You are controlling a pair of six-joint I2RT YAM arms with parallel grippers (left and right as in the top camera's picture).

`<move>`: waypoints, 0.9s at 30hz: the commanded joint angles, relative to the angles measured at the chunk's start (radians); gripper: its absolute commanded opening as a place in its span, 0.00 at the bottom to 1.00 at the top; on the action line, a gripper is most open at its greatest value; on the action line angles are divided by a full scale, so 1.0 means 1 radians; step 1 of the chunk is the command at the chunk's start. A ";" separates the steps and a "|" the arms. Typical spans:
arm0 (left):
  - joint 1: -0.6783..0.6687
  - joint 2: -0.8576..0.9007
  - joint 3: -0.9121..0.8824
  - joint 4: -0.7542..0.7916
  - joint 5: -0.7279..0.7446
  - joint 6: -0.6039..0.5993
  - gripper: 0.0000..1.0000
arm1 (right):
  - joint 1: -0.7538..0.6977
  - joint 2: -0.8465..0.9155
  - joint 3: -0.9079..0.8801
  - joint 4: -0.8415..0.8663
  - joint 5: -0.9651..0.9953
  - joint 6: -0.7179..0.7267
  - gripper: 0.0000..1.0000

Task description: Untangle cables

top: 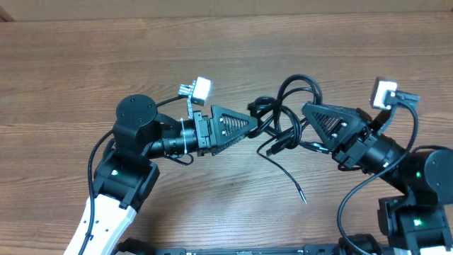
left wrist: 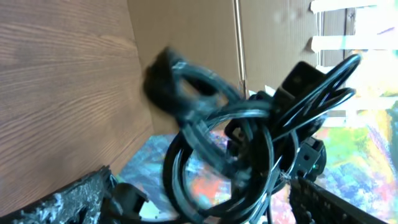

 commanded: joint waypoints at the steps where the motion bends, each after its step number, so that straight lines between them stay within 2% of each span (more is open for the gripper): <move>1: -0.003 -0.008 0.017 0.051 -0.038 -0.043 0.93 | -0.001 0.001 0.026 0.014 -0.082 0.022 0.04; 6: -0.012 -0.007 0.017 0.069 -0.047 -0.058 0.91 | -0.001 0.034 0.026 0.014 -0.171 0.022 0.04; 11: -0.021 -0.007 0.017 0.068 -0.047 -0.066 0.93 | -0.001 0.059 0.026 0.051 -0.121 0.027 0.04; 14: -0.021 -0.007 0.017 0.076 -0.058 -0.152 0.95 | -0.001 0.059 0.026 0.091 -0.123 0.070 0.04; 17: -0.021 -0.007 0.017 0.139 -0.072 -0.178 0.91 | -0.001 0.060 0.024 0.048 -0.144 0.065 0.04; 19: -0.021 -0.007 0.017 0.186 -0.074 -0.201 0.84 | -0.001 0.060 0.023 0.002 -0.152 0.040 0.04; 20: -0.021 -0.007 0.017 0.219 -0.075 -0.201 0.75 | 0.000 0.059 0.023 -0.025 -0.163 0.021 0.04; 21: -0.021 -0.007 0.017 0.244 -0.075 -0.201 0.62 | 0.000 0.059 0.023 -0.043 -0.171 0.016 0.04; 23: -0.021 -0.007 0.017 0.255 -0.082 -0.201 0.45 | 0.000 0.059 0.023 -0.083 -0.188 -0.016 0.04; 27: -0.021 -0.007 0.017 0.255 -0.082 -0.200 0.24 | 0.000 0.059 0.023 -0.170 -0.199 -0.081 0.04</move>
